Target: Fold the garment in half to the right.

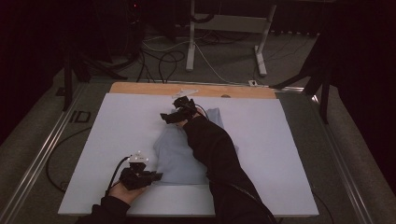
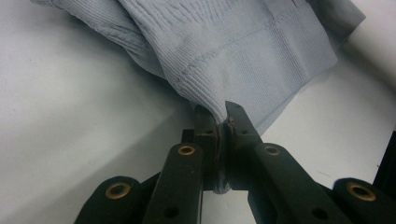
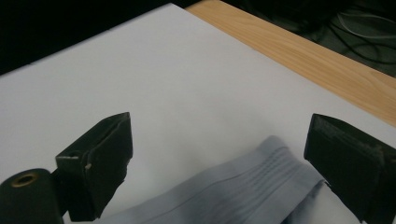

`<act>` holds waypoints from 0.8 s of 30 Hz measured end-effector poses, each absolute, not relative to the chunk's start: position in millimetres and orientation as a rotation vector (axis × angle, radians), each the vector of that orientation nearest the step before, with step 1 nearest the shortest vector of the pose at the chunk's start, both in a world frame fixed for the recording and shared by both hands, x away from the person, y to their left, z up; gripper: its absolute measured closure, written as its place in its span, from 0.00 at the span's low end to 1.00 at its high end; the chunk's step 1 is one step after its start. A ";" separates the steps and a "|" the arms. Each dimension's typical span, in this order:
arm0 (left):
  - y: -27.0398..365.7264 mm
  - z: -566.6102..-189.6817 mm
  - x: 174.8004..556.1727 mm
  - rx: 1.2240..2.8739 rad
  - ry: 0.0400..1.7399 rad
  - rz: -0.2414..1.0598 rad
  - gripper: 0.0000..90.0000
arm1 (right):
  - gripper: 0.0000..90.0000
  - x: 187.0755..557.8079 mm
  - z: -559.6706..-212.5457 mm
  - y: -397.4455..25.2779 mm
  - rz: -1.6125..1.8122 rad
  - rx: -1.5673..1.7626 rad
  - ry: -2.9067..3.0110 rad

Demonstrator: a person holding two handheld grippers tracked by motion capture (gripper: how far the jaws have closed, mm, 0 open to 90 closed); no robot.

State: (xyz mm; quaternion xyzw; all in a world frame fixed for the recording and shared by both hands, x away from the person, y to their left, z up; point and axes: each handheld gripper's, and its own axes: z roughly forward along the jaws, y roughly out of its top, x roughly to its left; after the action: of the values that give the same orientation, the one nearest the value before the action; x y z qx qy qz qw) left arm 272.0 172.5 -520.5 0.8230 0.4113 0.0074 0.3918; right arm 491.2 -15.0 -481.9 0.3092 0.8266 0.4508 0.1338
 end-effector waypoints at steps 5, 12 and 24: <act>171.7 -519.6 272.4 2.072 1.042 0.011 0.96 | 0.16 501.8 -486.9 -8.6 1.212 0.960 2.386; 170.5 -518.6 272.0 2.061 1.043 0.011 0.96 | 0.40 515.2 -498.8 5.7 1.015 0.989 2.412; 168.1 -517.4 270.8 2.062 1.041 0.014 0.96 | 0.58 527.6 -510.5 13.8 0.894 1.010 2.428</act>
State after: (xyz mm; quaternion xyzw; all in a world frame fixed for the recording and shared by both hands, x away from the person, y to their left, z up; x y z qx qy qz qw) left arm 270.8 168.1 -517.4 0.8166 0.4121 0.0054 0.4041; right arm 527.6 13.8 -510.5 0.3575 0.8598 0.3164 0.1811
